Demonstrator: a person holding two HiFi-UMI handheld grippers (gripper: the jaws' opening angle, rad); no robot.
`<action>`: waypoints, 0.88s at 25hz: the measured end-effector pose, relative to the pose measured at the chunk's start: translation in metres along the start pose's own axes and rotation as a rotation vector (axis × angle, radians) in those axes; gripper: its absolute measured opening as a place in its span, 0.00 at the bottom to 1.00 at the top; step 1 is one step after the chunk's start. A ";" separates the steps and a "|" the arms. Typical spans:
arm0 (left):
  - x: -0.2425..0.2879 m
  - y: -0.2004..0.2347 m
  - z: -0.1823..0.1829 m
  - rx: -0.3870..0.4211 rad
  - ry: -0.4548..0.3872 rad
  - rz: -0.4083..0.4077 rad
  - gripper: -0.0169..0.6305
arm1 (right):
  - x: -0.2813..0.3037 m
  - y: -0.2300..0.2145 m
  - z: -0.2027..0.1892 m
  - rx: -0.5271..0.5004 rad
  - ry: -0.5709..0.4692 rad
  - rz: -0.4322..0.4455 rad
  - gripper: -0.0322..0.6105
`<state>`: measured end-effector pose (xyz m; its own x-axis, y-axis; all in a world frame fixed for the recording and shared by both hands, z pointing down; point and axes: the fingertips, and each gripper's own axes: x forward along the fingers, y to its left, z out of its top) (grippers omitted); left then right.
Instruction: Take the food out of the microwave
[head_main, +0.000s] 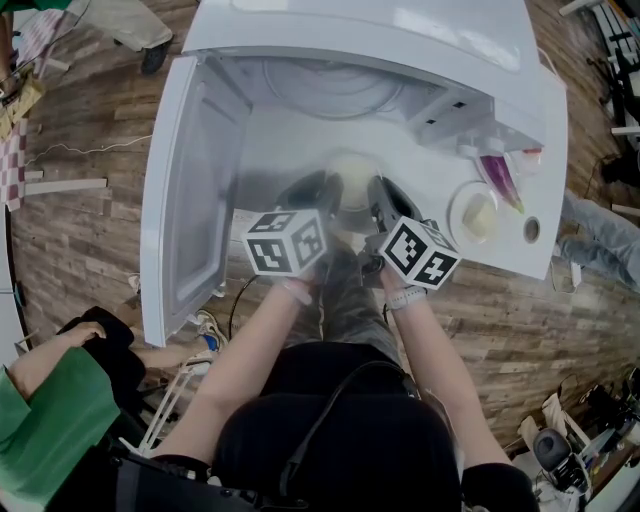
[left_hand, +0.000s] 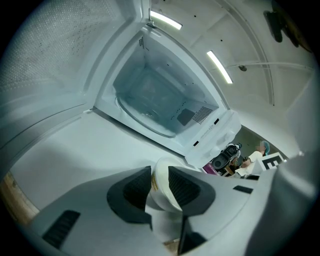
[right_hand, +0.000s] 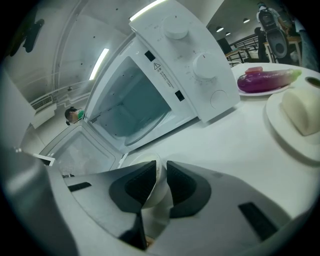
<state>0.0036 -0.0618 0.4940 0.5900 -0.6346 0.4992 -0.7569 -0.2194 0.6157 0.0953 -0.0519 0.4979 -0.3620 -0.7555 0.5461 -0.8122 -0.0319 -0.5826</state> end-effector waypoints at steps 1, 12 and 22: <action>0.000 0.000 0.000 0.004 -0.001 -0.001 0.20 | 0.000 0.000 0.000 0.002 -0.001 0.004 0.16; -0.002 -0.005 0.005 0.015 -0.040 -0.031 0.20 | 0.001 0.001 0.003 -0.006 -0.027 0.030 0.18; -0.015 -0.002 0.013 0.070 -0.101 -0.015 0.20 | -0.010 0.007 0.010 -0.078 -0.076 0.060 0.23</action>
<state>-0.0072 -0.0610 0.4770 0.5726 -0.7017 0.4240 -0.7679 -0.2780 0.5770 0.0979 -0.0517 0.4825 -0.3778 -0.8020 0.4626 -0.8244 0.0639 -0.5624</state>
